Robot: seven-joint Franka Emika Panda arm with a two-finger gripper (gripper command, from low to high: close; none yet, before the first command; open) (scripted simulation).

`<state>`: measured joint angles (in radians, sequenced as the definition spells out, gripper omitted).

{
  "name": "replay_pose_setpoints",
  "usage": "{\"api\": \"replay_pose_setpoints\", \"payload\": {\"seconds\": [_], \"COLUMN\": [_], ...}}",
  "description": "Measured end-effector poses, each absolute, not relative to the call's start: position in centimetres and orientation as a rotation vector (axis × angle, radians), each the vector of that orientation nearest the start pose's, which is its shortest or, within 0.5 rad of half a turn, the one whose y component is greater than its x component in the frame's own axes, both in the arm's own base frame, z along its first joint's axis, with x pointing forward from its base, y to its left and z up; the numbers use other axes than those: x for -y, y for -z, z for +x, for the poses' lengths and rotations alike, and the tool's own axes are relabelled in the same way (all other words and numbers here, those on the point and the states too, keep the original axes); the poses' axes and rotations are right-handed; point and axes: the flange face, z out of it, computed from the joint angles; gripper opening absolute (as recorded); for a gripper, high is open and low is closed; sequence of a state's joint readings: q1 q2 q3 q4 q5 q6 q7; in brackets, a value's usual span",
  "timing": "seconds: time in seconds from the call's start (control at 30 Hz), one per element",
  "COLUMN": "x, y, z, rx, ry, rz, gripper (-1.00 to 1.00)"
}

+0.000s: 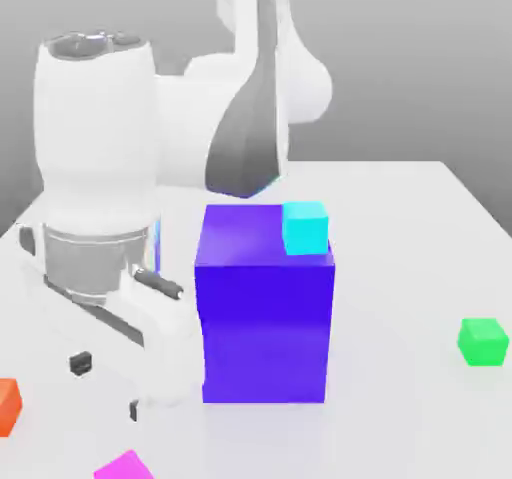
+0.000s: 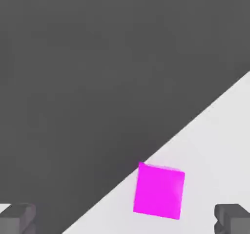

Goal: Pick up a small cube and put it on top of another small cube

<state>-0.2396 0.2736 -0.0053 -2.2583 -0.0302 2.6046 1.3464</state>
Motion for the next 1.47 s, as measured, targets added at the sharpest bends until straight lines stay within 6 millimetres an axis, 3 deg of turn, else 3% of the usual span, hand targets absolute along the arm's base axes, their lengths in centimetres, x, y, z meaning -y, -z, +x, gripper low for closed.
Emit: {"api": "replay_pose_setpoints", "payload": {"seconds": [0.2, 0.23, 0.47, 0.6, 0.77, 0.93, 1.07, 1.2, 1.27, 1.37, 1.4, 1.47], "x": [14.2, 14.2, 14.2, 14.1, 2.0, -10.7, -20.9, -32.6, -33.8, -34.0, -34.0, -34.0], "y": [-15.0, -13.6, -13.3, -18.1, -20.7, -22.3, -23.4, -23.2, -21.6, -18.6, -18.0, -18.0], "z": [52.3, 52.3, 52.2, 52.3, 52.0, 48.2, 41.7, 30.4, 29.0, 28.5, 28.4, 28.4], "rx": [-2.299, -2.3, -2.301, -2.299, -2.131, -1.935, -1.742, -1.433, -1.415, -1.409, -1.408, -1.408], "ry": [0.002, 0.0, 0.001, 0.001, -0.022, -0.039, -0.037, -0.008, 0.002, 0.002, 0.001, 0.001], "rz": [-2.14, -2.139, -2.138, -2.139, -2.272, -2.429, -2.579, -2.785, -2.798, -2.804, -2.805, -2.805], "gripper": [0.0, -1.0, -1.0, -1.0, -1.0, -1.0, -1.0, -1.0, -1.0, -1.0, 1.0, 1.0]}}
